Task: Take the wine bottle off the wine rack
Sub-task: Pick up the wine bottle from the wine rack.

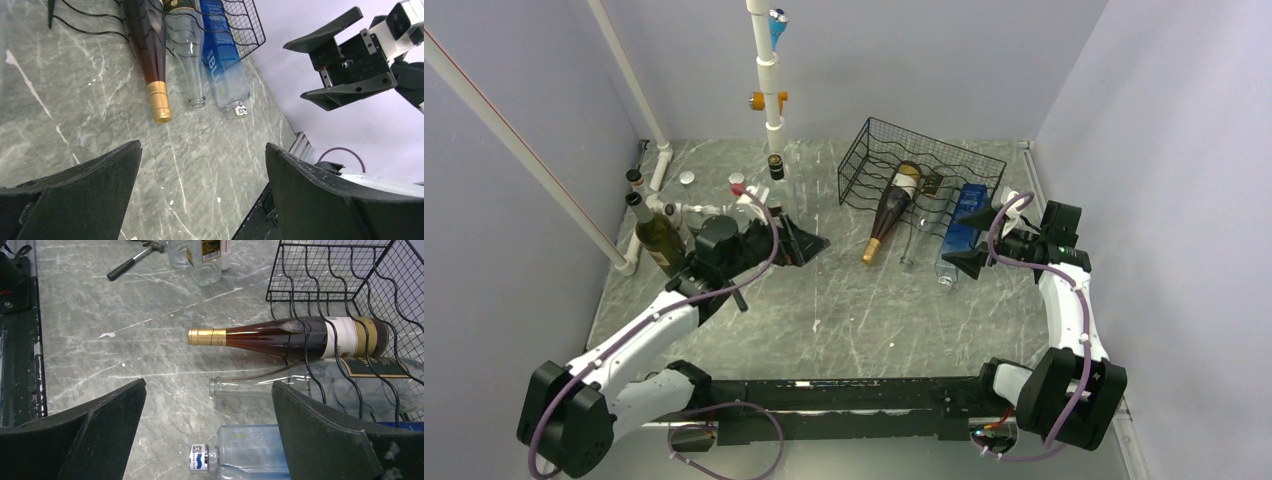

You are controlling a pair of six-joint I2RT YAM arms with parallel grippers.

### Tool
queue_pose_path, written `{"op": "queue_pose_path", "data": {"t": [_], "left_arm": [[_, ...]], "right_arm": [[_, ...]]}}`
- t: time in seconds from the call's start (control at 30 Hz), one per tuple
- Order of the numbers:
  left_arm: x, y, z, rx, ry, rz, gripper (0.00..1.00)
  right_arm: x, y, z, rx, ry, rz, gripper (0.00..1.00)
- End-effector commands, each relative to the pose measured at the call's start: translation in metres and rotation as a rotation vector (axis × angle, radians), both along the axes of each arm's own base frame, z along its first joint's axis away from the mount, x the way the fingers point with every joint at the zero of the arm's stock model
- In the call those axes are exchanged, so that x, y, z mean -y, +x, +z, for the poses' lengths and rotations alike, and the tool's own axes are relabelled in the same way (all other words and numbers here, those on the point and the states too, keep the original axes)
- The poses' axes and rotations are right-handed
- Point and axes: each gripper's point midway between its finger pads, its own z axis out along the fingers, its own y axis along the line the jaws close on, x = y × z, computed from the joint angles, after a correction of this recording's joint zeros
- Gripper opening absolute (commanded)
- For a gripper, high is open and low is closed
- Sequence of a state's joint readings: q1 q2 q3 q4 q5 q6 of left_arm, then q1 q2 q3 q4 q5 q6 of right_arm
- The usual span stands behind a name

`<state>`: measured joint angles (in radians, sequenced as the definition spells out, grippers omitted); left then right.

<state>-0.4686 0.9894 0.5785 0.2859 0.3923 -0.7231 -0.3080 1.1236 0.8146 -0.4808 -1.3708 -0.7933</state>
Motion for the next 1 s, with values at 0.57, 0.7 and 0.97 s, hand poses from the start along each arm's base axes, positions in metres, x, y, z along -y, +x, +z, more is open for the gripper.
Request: {"op": "queue_pose_path", "data": {"t": [0.57,0.7,0.97], "left_arm": [[0.047,0.053,-0.024,-0.035,0.601,0.180,0.99],[0.070,0.055,-0.043,0.009,0.697,0.009,1.00],[0.125,0.043,-0.058,0.071,0.599,-0.373,0.99]], "right_arm": [[0.000,-0.003,0.004,0.029,0.018,0.019,1.00],[-0.001,-0.003,0.004,0.030,0.017,0.020,1.00],[0.000,-0.003,0.005,0.034,0.012,0.019,1.00]]}}
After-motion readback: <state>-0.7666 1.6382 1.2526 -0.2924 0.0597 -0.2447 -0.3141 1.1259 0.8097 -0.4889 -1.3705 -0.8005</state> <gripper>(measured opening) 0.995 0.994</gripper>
